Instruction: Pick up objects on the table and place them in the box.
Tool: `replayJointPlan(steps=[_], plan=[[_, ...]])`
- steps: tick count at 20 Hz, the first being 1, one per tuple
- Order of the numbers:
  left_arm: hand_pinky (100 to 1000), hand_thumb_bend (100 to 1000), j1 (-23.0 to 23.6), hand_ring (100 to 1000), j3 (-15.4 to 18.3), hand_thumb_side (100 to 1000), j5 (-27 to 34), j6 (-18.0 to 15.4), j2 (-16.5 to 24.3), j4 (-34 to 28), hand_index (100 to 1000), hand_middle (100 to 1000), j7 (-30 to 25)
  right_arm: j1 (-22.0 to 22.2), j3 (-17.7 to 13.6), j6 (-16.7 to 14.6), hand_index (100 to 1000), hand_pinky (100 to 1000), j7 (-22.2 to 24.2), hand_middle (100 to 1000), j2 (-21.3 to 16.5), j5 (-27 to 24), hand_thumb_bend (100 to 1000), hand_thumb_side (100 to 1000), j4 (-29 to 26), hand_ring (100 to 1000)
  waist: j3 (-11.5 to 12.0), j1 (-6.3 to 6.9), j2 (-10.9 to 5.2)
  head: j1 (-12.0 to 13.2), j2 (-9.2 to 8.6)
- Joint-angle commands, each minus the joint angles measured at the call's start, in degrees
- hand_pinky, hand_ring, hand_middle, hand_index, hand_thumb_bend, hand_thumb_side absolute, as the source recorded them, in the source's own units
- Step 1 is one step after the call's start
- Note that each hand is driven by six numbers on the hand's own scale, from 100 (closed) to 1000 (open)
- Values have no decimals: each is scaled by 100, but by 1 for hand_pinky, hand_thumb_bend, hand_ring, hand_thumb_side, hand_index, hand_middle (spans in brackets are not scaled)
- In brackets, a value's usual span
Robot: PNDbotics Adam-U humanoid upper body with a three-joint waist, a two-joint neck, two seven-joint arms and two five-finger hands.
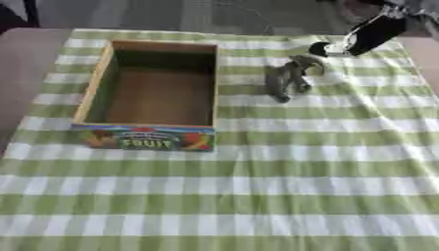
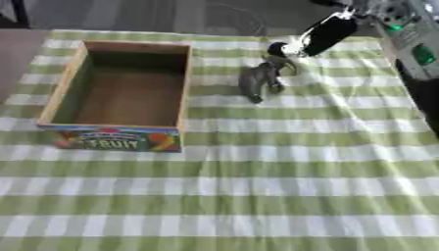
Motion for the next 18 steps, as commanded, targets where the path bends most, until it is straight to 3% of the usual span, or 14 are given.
replayJointPlan(steps=[1, 18], plan=[[296, 100, -41, 341, 2, 757, -28, -2, 120, -94, 384, 618, -25, -179, 77, -254, 1000, 940, 62, 900, -40, 226, 437, 537, 379, 983, 14, -7, -77, -37, 55], [294, 100, -59, 339, -12, 760, -33, -4, 96, -74, 377, 619, -73, -593, 331, -660, 1000, 936, -239, 920, 556, 1434, 375, 425, 1846, 973, 127, -35, 12, -151, -107]])
